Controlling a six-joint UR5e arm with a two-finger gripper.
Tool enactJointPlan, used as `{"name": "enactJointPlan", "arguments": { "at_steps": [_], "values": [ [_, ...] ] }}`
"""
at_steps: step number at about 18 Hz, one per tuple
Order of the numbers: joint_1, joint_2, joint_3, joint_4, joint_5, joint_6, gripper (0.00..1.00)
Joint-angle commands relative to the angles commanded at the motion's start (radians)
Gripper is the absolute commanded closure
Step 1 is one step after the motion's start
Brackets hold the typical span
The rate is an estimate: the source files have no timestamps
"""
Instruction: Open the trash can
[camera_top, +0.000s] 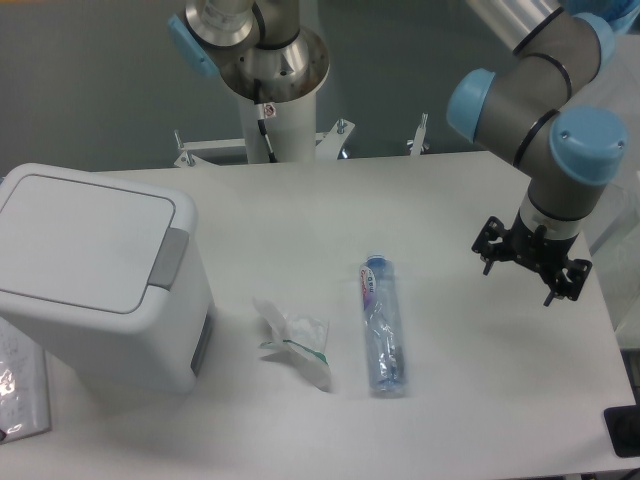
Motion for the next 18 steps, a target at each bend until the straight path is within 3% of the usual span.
{"name": "enactJointPlan", "arguments": {
  "at_steps": [6, 8, 11, 18],
  "values": [
    [-0.002, 0.0, -0.005, 0.002, -0.011, -0.011, 0.0],
    [-0.003, -0.005, -0.011, 0.027, -0.02, -0.029, 0.0],
    [-0.005, -0.002, -0.018, 0.077, -0.107, -0.222, 0.0],
    [-0.011, 0.0, 0.037, 0.078, -0.391, -0.518, 0.0]
  ]
}}
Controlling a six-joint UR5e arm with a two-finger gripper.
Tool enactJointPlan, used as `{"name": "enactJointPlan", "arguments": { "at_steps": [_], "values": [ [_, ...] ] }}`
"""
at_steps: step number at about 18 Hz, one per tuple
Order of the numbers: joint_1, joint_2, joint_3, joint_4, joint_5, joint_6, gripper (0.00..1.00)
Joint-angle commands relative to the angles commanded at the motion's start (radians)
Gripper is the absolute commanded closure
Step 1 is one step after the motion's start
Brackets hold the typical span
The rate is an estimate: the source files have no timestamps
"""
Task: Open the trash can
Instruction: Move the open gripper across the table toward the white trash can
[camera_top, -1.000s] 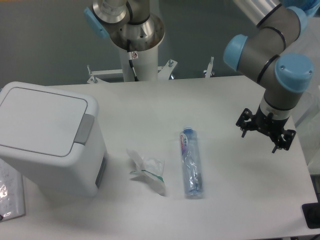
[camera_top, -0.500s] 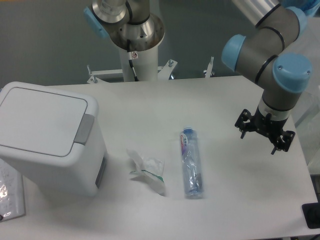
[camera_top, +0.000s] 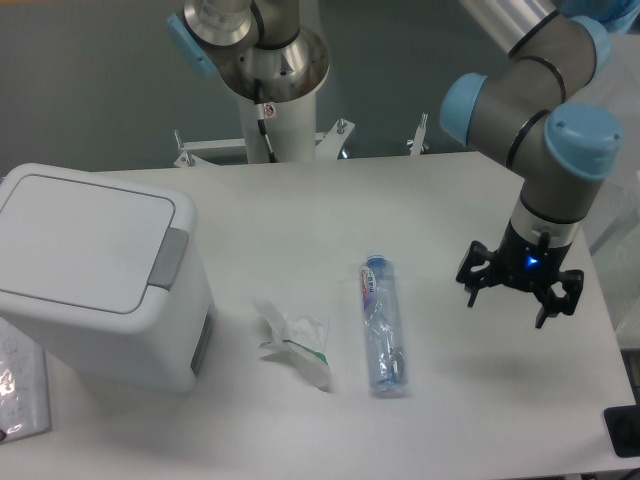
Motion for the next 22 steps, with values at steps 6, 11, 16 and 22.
{"name": "enactJointPlan", "arguments": {
  "at_steps": [6, 11, 16, 22],
  "values": [
    [-0.098, 0.051, 0.003, 0.0, -0.011, -0.178, 0.0],
    [-0.161, 0.08, 0.025, 0.0, -0.054, -0.298, 0.0],
    [-0.228, 0.113, 0.049, 0.0, -0.098, -0.421, 0.0],
    [-0.284, 0.149, 0.12, 0.028, -0.209, -0.431, 0.0]
  ]
}}
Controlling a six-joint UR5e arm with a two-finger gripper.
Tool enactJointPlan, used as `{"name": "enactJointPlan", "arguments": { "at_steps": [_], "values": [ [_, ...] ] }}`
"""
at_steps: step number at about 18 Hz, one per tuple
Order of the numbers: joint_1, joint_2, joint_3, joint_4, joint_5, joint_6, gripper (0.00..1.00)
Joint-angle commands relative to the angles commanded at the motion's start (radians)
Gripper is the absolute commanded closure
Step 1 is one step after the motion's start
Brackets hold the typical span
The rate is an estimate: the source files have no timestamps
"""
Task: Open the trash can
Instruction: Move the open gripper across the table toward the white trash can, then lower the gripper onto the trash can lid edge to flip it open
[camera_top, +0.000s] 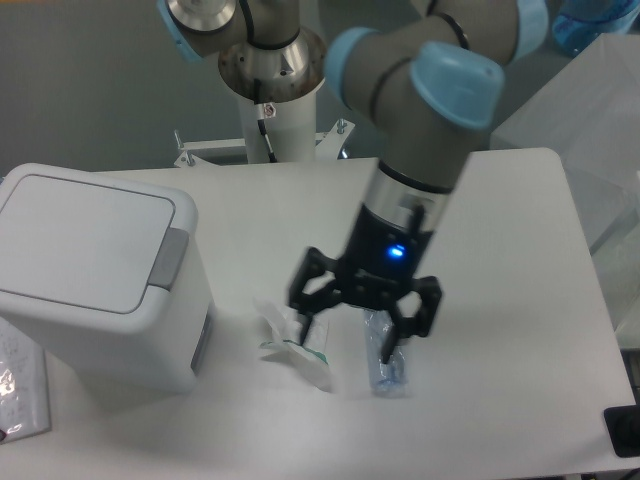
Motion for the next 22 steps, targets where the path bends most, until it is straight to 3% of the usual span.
{"name": "enactJointPlan", "arguments": {
  "at_steps": [10, 15, 19, 22],
  "values": [
    [-0.017, 0.044, -0.13, 0.003, -0.009, 0.012, 0.0],
    [-0.037, 0.158, -0.294, 0.006, -0.009, 0.014, 0.0],
    [-0.037, 0.23, -0.359, 0.006, -0.009, 0.012, 0.0],
    [-0.046, 0.233, -0.374, 0.008, -0.009, 0.014, 0.0]
  ]
}}
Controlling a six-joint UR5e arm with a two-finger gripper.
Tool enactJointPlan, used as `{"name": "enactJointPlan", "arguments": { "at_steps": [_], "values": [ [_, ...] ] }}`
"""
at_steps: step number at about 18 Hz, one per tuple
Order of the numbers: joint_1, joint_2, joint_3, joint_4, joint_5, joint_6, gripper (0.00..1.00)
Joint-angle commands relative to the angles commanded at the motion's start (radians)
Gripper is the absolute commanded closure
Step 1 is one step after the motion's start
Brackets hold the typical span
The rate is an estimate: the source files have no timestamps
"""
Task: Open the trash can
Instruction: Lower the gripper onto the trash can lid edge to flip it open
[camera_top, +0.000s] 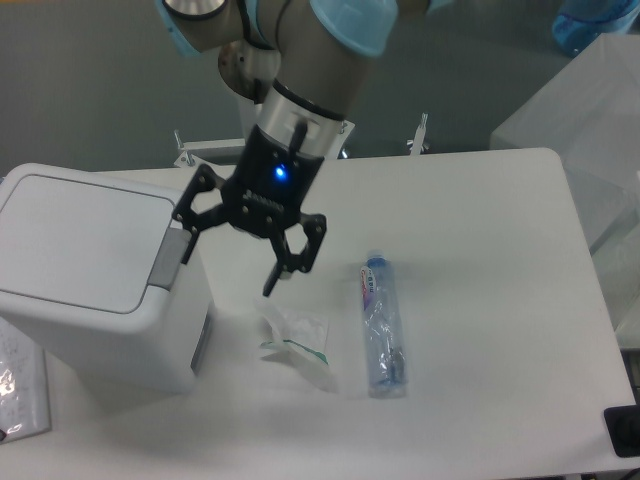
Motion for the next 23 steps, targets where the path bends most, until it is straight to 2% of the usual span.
{"name": "enactJointPlan", "arguments": {
  "at_steps": [8, 12, 23],
  "values": [
    [-0.034, -0.046, -0.011, 0.002, 0.005, 0.003, 0.0],
    [-0.057, -0.046, -0.012, 0.003, 0.086, 0.003, 0.0],
    [-0.057, -0.037, -0.012, 0.002, 0.106, 0.003, 0.0]
  ]
}}
